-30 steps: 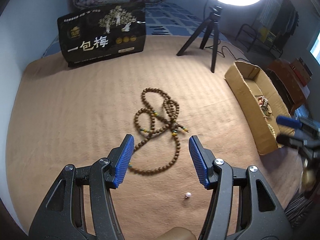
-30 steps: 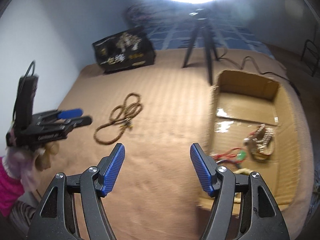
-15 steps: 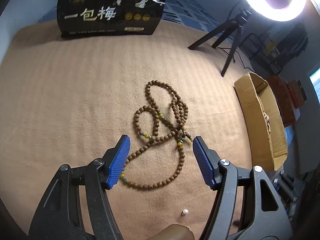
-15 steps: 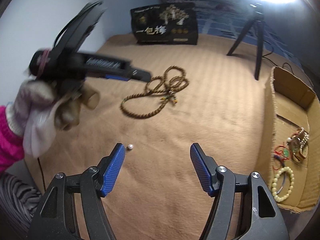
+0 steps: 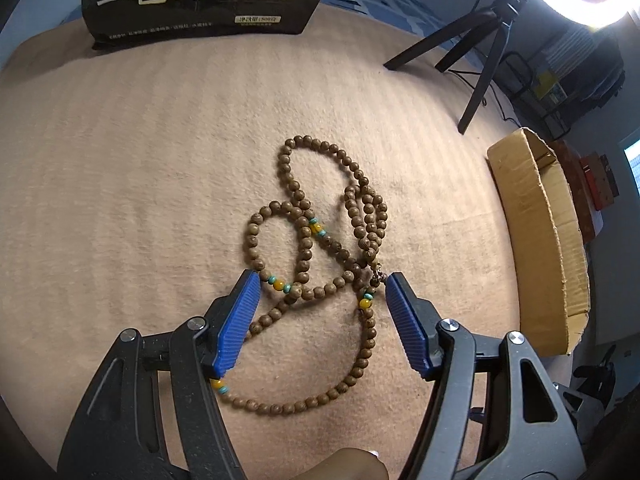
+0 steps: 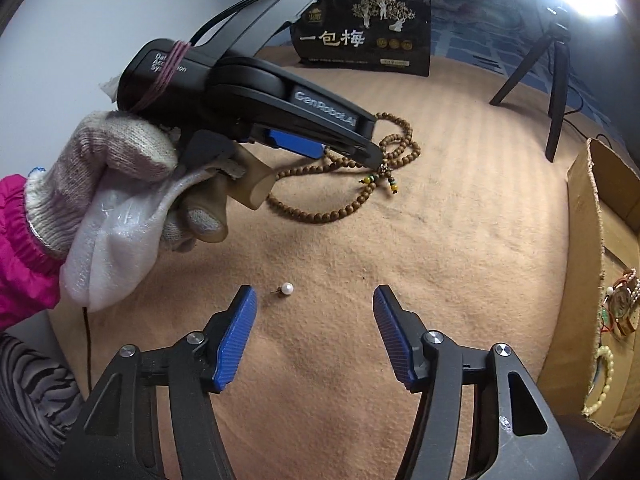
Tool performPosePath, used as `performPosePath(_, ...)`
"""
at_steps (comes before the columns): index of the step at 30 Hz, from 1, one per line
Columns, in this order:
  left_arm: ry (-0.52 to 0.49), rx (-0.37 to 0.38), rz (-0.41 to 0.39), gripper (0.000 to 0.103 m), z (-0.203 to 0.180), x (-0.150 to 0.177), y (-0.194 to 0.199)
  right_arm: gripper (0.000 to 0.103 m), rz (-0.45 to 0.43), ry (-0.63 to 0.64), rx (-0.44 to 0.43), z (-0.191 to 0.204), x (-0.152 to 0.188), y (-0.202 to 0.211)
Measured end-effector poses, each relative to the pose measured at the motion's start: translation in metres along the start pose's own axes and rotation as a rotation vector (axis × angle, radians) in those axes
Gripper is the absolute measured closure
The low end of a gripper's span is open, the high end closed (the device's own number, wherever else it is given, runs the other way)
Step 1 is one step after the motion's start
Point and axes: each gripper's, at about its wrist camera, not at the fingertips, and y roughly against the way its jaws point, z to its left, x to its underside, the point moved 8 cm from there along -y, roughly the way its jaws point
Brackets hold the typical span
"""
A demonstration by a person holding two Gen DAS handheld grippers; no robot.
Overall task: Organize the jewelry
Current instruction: 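Grasp the brown bead necklace with the left tool while the right tool grasps the pearl stud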
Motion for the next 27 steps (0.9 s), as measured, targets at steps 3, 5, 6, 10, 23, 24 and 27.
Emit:
performPosePath(3, 0.006, 0.009, 0.003, 0.036, -0.004, -0.002, -0.004, 0.049, -0.004, -0.007, -0.001, -0.001, -0.001, -0.001)
performPosePath(5, -0.003, 0.002, 0.002, 0.036, -0.007, -0.004, -0.007, 0.05, -0.005, -0.006, -0.002, 0.0, -0.002, -0.002)
performPosePath(6, -0.011, 0.0, 0.0, 0.036, -0.01, -0.006, -0.008, 0.05, -0.007, -0.006, -0.004, 0.001, -0.001, -0.002)
performPosePath(10, -0.048, -0.032, -0.005, 0.036, -0.015, -0.01, -0.014, 0.052, -0.001, 0.007, -0.004, 0.003, 0.001, -0.005)
performPosePath(23, -0.146, -0.16, -0.042, 0.053, -0.011, -0.008, -0.022, 0.067, 0.043, 0.051, 0.009, 0.015, 0.003, -0.026)
performPosePath(24, -0.139, -0.161, -0.046, 0.06, -0.008, -0.009, -0.021, 0.069, 0.046, 0.055, 0.008, 0.017, 0.003, -0.027)
performPosePath(27, -0.124, -0.155, -0.05, 0.075, 0.001, -0.01, -0.018, 0.071, 0.059, 0.073, 0.008, 0.023, 0.004, -0.033)
